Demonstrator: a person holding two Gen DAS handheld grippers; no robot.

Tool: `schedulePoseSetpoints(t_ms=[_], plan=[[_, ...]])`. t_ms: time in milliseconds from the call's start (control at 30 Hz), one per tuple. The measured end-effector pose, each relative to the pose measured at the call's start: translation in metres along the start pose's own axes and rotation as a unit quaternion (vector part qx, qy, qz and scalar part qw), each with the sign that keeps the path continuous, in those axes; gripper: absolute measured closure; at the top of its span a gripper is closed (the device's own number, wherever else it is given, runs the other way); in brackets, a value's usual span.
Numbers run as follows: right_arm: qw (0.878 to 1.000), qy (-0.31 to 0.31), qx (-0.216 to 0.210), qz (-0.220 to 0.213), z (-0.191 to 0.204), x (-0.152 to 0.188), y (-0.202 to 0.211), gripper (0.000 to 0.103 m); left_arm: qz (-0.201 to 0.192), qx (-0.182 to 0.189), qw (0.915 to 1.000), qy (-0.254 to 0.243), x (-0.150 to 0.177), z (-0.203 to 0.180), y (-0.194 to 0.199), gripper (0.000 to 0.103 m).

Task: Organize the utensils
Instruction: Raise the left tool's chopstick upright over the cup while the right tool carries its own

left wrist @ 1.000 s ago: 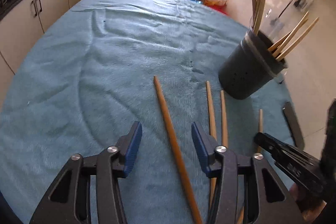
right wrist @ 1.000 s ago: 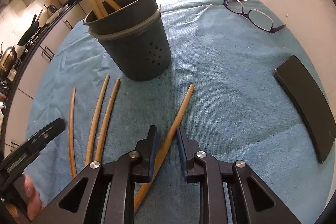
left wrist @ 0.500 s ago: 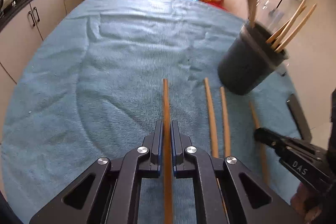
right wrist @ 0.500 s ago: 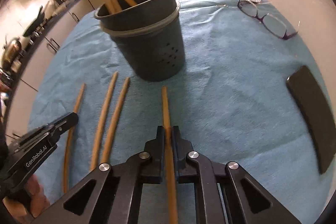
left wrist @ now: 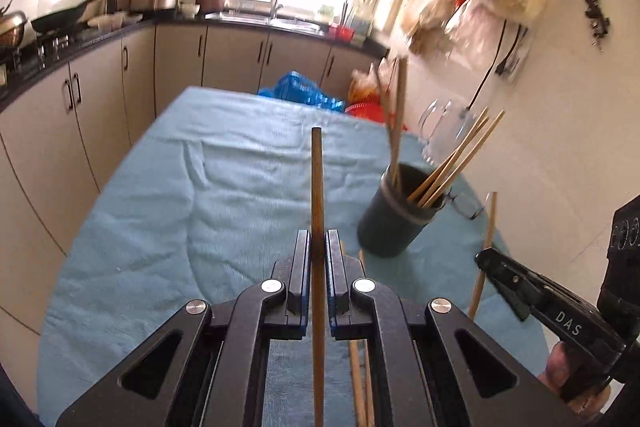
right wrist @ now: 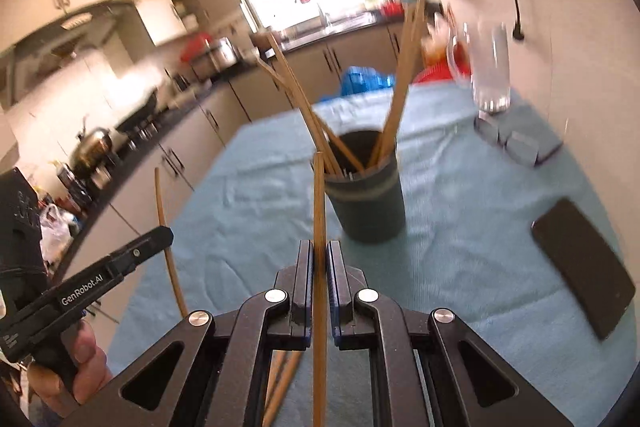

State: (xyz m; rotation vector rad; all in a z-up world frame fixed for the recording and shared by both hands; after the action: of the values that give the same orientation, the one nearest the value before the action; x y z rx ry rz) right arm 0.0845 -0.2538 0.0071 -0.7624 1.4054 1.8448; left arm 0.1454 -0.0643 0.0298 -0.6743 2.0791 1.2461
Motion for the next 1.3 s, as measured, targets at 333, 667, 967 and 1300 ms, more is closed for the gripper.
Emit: schedulePoseSetpoints(t_ms=[333, 667, 967, 1300], plan=[[0.998, 0.014, 0.002, -0.057, 0.013, -0.013, 0.035, 0.096, -0.020, 0.012, 0.9996, -0.014, -0.004, -0.012, 0.020, 0.097], [0.998, 0.008, 0.005, -0.070, 0.006, -0.017, 0.043, 0.096, -0.022, 0.010, 0.9996, -0.013, -0.005, -0.013, 0.021, 0.097], [0.997, -0.001, 0.010, -0.074, 0.000, -0.020, 0.047, 0.096, -0.027, 0.011, 0.9995, -0.012, -0.008, -0.014, 0.024, 0.097], [0.997, -0.015, 0.013, -0.081, -0.006, -0.023, 0.052, 0.096, -0.028, 0.016, 0.9993, -0.016, -0.010, -0.019, 0.026, 0.097]])
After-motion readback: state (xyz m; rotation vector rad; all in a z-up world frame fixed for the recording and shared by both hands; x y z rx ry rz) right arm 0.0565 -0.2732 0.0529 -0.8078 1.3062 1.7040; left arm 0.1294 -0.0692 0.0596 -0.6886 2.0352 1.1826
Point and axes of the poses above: each gripper's, at about its wrist camera, not at the fingertips, and y roughly against the way its jaws point, z to its left, x to its underside, the point moved 5 cm from there along -y, roughly the way its jaws point, and after that the axes turned 8 degrees about y, right-handed, at the moved point
